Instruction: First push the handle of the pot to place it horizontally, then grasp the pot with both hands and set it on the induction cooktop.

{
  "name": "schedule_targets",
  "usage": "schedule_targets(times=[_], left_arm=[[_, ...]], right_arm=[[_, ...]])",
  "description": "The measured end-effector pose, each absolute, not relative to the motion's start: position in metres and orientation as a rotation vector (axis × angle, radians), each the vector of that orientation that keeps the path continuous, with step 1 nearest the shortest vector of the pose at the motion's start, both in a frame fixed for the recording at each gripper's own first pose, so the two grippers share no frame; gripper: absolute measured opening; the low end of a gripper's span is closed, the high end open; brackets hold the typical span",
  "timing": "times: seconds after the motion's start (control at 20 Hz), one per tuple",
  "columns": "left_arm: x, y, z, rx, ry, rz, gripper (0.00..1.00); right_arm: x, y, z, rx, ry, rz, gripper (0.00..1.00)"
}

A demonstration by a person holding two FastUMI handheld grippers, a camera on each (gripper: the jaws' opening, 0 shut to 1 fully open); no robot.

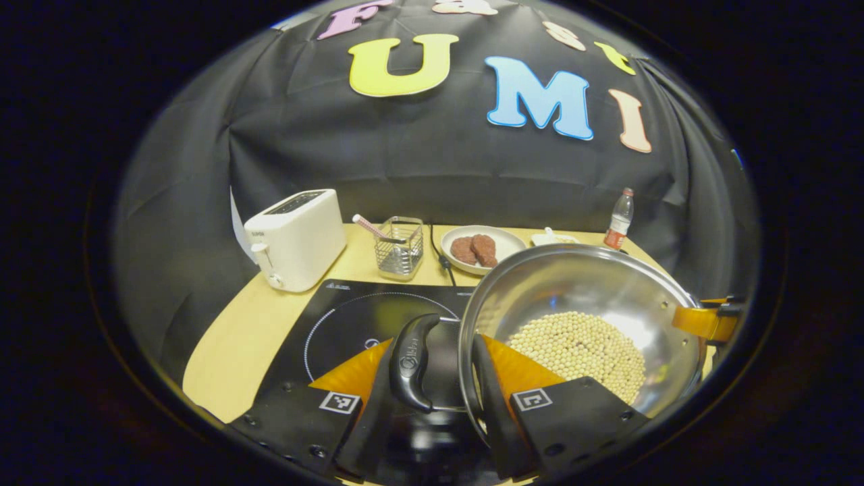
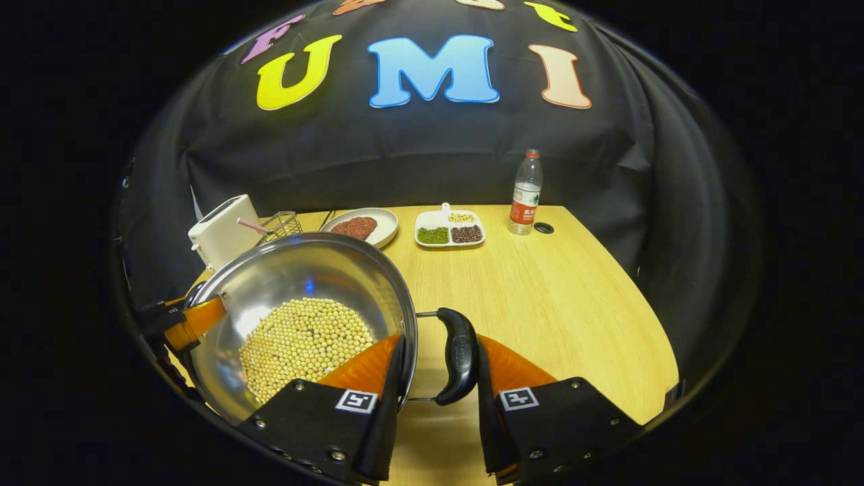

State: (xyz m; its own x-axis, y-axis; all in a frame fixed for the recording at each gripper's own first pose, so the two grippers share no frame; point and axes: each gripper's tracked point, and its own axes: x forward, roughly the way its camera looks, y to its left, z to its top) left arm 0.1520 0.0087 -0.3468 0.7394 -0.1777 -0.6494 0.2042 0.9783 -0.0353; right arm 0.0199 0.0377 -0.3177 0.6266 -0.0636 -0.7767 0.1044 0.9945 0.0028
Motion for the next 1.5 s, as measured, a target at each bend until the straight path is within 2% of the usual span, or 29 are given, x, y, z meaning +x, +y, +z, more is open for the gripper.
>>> schedule_targets(times=[0.05, 0.2, 0.25, 0.35, 0.4, 0.65, 0.7, 0.75, 0.9, 1.0, 1.05, 1.2, 1.25, 1.35, 1.5], left_arm=[[0.156, 0.017, -0.350, 0.039, 0.707, -0.215, 0.68], [0.167, 0.043, -0.357, 0.038, 0.709, -0.227, 0.68], [0.171, 0.052, -0.361, 0.036, 0.711, -0.229, 0.63], [0.179, 0.067, -0.365, 0.037, 0.713, -0.235, 0.64], [0.183, 0.075, -0.365, 0.039, 0.709, -0.237, 0.68], [0.203, 0.116, -0.375, 0.035, 0.712, -0.220, 0.68], [0.206, 0.125, -0.378, 0.034, 0.719, -0.213, 0.64], [0.211, 0.133, -0.383, 0.032, 0.724, -0.206, 0.68], [0.221, 0.157, -0.389, 0.030, 0.733, -0.188, 0.68], [0.225, 0.172, -0.392, 0.037, 0.738, -0.179, 0.64], [0.226, 0.178, -0.395, 0.039, 0.741, -0.176, 0.68], [0.233, 0.187, -0.400, 0.043, 0.741, -0.169, 0.64], [0.237, 0.188, -0.400, 0.050, 0.734, -0.170, 0.68], [0.239, 0.191, -0.402, 0.055, 0.733, -0.165, 0.64], [0.238, 0.199, -0.402, 0.042, 0.724, -0.152, 0.64]], right_arm=[[0.021, 0.046, -0.319, 0.049, 0.889, -0.102, 0.52], [0.025, 0.070, -0.322, 0.050, 0.890, -0.112, 0.51], [0.026, 0.078, -0.324, 0.050, 0.890, -0.115, 0.51], [0.028, 0.093, -0.328, 0.048, 0.892, -0.121, 0.51], [0.030, 0.100, -0.330, 0.051, 0.892, -0.122, 0.51], [0.046, 0.136, -0.336, 0.041, 0.896, -0.107, 0.51], [0.051, 0.144, -0.338, 0.033, 0.895, -0.102, 0.51], [0.054, 0.151, -0.341, 0.029, 0.898, -0.096, 0.51], [0.064, 0.173, -0.347, 0.035, 0.906, -0.080, 0.51], [0.067, 0.185, -0.350, 0.036, 0.914, -0.070, 0.51], [0.067, 0.189, -0.353, 0.038, 0.920, -0.066, 0.51], [0.071, 0.200, -0.357, 0.044, 0.930, -0.066, 0.51], [0.071, 0.202, -0.358, 0.046, 0.927, -0.069, 0.51], [0.073, 0.205, -0.359, 0.057, 0.930, -0.072, 0.51], [0.077, 0.209, -0.360, 0.062, 0.921, -0.055, 0.51]])
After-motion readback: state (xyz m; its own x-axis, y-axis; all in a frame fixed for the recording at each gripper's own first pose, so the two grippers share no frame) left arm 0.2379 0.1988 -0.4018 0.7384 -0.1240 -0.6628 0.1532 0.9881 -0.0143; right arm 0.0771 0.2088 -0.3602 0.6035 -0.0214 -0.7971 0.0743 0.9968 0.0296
